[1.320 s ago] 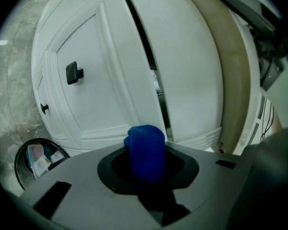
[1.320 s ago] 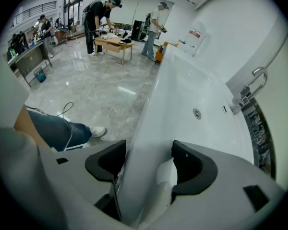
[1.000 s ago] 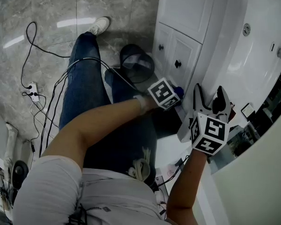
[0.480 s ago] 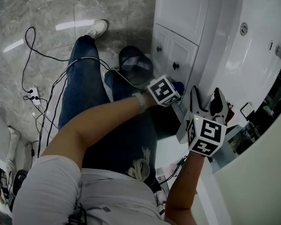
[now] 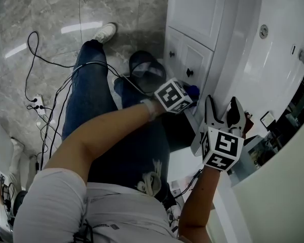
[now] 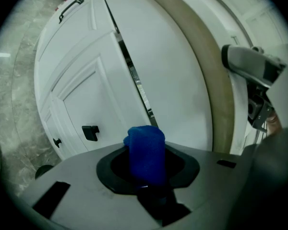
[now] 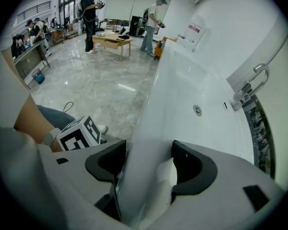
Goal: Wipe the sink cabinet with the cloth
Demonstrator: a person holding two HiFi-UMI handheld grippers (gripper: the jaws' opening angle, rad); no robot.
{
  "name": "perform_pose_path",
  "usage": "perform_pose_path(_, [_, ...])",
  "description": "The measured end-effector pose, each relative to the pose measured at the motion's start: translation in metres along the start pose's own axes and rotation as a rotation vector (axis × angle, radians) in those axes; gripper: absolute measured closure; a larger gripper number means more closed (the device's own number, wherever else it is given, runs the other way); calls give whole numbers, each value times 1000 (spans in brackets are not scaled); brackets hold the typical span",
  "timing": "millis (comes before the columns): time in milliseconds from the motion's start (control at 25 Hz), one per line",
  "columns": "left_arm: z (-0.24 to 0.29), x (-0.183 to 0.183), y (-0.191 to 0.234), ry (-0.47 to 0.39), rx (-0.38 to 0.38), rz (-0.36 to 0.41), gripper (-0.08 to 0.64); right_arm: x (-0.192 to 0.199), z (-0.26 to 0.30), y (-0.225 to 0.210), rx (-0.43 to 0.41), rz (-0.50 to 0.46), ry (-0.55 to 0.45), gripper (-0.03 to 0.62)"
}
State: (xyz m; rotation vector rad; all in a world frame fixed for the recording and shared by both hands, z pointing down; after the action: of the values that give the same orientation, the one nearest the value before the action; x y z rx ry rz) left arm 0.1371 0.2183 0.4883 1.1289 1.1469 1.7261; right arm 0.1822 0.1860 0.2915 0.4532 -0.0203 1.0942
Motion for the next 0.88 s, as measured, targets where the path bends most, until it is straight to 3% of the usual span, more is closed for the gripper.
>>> perform_pose_path(280, [-7, -6, 5, -69, -20, -9, 451, -2, 0, -1, -1, 5, -4, 324])
perform_pose_path(440, [-18, -11, 30, -167, -73, -119, 453, -1, 1, -2, -4, 6, -6, 324])
perform_pose_path(880, [-13, -20, 50, -208, 7, -152, 453, 0, 1, -2, 3, 13, -17, 323])
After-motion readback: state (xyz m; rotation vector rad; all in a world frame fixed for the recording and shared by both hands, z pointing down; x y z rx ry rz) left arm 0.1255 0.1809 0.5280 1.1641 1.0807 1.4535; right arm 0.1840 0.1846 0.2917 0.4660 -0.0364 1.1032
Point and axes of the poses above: the fingertips, and each gripper's own axes: z forward along the fingers, y to its left, x out of its underside, the point moved 10 cm from there along -z, backward along the fingers, and after that the axes turned 4 degrees about -z, right-handed, at the moved point
